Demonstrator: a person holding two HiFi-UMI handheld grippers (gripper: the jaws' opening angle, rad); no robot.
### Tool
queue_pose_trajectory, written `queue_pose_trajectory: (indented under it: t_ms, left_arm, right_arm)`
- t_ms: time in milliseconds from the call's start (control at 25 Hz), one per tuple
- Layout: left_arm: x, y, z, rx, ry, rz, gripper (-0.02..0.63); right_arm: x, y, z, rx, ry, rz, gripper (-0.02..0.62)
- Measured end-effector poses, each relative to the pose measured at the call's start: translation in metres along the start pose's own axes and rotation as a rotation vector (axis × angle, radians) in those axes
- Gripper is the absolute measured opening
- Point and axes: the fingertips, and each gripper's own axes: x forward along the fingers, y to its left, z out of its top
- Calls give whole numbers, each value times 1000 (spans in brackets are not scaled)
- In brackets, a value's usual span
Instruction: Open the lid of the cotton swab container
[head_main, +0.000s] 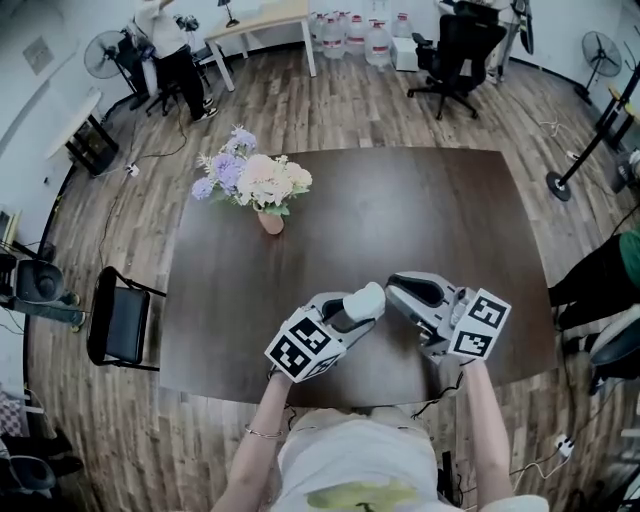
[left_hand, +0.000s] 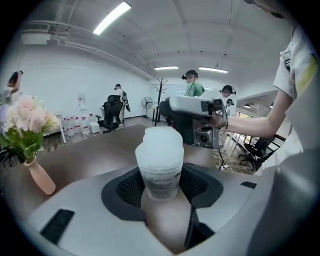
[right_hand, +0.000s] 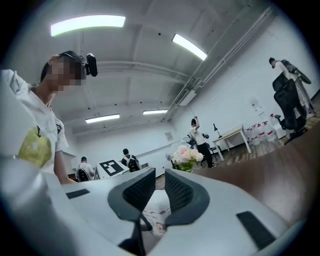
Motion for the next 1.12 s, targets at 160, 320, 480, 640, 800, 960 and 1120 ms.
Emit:
queue_pose_trajectory:
  t_ms: [160,320,480,640,800,960,1120]
  left_arm:
    - [-8,-11,8,36,-1,-55,222]
    - [-15,-20,16,68,-5,-99,222]
    - [-21,-28,22,89,-17,-142,222]
    - [-25,-35,25,122,-19,-178,222]
    - [-30,-40,27,148,-21,-202,222]
    - [-33,-42,26,177,-13,-208,222]
    - [-36,-40,26,191,-15,-194,222]
  right_arm:
    - [6,15,-3,10,68,94,136]
    - [11,29,-4,-15,122,160,257]
    - [16,42,-7,-60,199,221,286]
    - [21,53,-12,-101,289,281,288]
    - [22,62,-17,-139,367,320,288]
    - [23,67,-21,-215,413,334,260]
    - [26,68,-22,-226,425,340,253]
